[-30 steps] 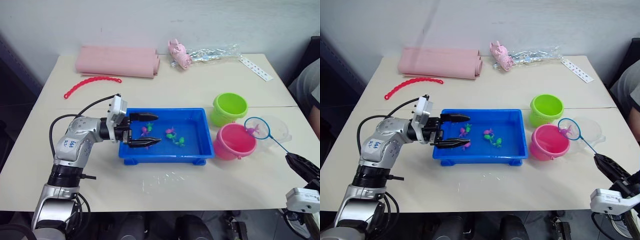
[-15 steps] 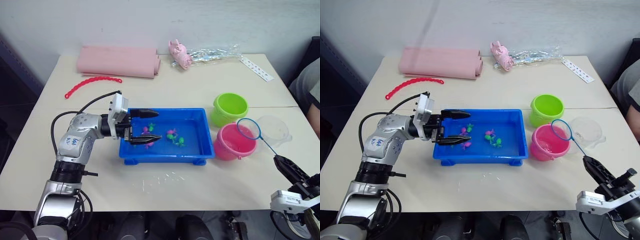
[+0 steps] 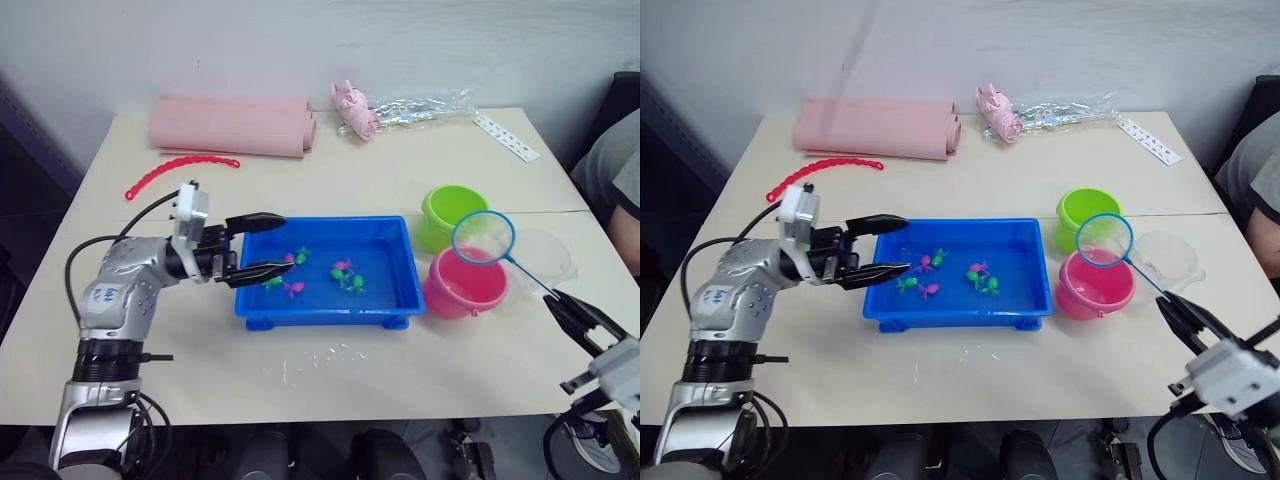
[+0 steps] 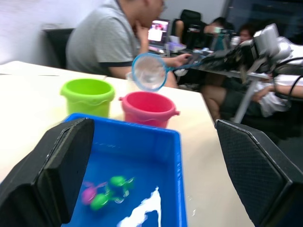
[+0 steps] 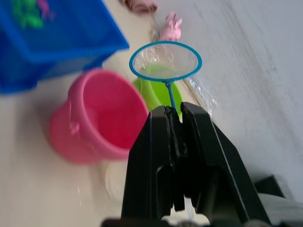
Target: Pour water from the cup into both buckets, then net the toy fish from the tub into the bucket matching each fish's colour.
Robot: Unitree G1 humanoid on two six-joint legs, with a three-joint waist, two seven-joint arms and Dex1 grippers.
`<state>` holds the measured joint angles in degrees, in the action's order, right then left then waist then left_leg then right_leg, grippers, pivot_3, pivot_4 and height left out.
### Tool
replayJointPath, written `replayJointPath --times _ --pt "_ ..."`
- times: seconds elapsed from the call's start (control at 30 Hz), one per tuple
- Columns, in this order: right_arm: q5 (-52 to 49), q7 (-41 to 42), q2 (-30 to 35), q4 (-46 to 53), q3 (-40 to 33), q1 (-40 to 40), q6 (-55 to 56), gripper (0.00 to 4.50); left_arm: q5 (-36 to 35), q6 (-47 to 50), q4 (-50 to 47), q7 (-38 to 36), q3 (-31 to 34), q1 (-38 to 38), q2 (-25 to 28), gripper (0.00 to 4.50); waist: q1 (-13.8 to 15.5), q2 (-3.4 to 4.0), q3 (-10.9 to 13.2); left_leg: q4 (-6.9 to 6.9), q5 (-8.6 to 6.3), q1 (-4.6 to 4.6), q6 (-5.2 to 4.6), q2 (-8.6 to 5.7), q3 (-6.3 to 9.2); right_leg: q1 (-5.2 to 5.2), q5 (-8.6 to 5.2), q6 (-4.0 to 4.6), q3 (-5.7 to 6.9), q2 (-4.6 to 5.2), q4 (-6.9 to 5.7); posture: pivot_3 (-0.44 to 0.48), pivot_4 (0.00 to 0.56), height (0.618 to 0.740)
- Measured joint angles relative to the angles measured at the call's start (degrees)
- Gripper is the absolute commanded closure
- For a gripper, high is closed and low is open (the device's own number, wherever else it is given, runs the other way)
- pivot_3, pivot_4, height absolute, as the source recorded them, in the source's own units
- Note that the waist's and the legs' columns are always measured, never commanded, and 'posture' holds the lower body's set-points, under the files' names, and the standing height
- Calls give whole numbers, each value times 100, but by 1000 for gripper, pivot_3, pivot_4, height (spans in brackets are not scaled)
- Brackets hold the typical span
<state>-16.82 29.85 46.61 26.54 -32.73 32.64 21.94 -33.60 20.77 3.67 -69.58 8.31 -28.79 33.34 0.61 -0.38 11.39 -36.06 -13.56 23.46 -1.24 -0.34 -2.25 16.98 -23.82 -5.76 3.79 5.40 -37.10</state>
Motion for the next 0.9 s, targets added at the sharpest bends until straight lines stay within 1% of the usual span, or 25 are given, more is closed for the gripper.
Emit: replayJointPath --times 0.07,0.13,0.2,0.3,0.4,0.43,0.5,0.6,0.73,0.9 --pt "-773 335 446 298 178 -422 -742 4500 24 -113 206 -37 158 195 268 31 -33 0 0 6 -6 -30 -1 1 3 -32 0 0 3 0 13 0 150 740" --pt "-1362 587 797 526 354 -757 -1389 4500 59 -123 412 -60 269 348 492 31 -53 0 0 6 -10 -30 -1 3 9 -34 0 0 5 0 18 0 150 740" --pt "-1736 861 1192 589 789 -1372 -2091 4500 142 -280 530 -43 444 628 656 31 -64 -1 1 3 -15 -27 -7 3 8 -36 0 0 6 4 25 0 150 740" --pt "-1897 985 1329 582 1304 -2055 -2752 4500 247 -495 547 -11 522 930 740 31 -21 -5 2 -2 -20 -18 -11 2 14 -36 0 0 16 9 32 0 150 740" --pt "-1923 1035 1328 432 2147 -3276 -3582 4500 274 -583 390 136 666 1304 791 31 -68 -11 4 -7 -23 -17 -11 1 12 -36 0 0 16 13 34 0 150 740" --pt "-1863 1081 1324 376 2445 -3648 -3792 4500 278 -626 315 167 694 1417 804 31 -80 -11 4 -6 -23 -18 -10 1 12 -36 0 0 16 14 34 0 150 740" --pt "-1647 1167 1280 184 2845 -4120 -4003 4500 281 -661 152 243 739 1573 810 31 -76 -11 4 -5 -24 -17 -8 2 12 -34 0 0 17 13 34 0 150 740" --pt "-991 1303 1107 -346 3346 -4798 -4039 4500 276 -667 -155 380 805 1792 811 31 -66 -11 4 -4 -25 -16 -8 2 12 -33 0 0 19 14 36 0 150 740" --pt "-195 1504 979 -974 3747 -5216 -3703 4500 272 -665 -377 485 847 1897 810 31 -86 -11 4 -2 -26 -16 -8 1 9 -32 0 0 20 14 36 0 150 740" --pt "608 1576 765 -1670 4124 -5534 -3288 4500 273 -667 -613 517 846 2035 813 31 -93 -10 4 -1 -26 -17 -7 1 5 -29 0 0 19 14 33 0 150 740"
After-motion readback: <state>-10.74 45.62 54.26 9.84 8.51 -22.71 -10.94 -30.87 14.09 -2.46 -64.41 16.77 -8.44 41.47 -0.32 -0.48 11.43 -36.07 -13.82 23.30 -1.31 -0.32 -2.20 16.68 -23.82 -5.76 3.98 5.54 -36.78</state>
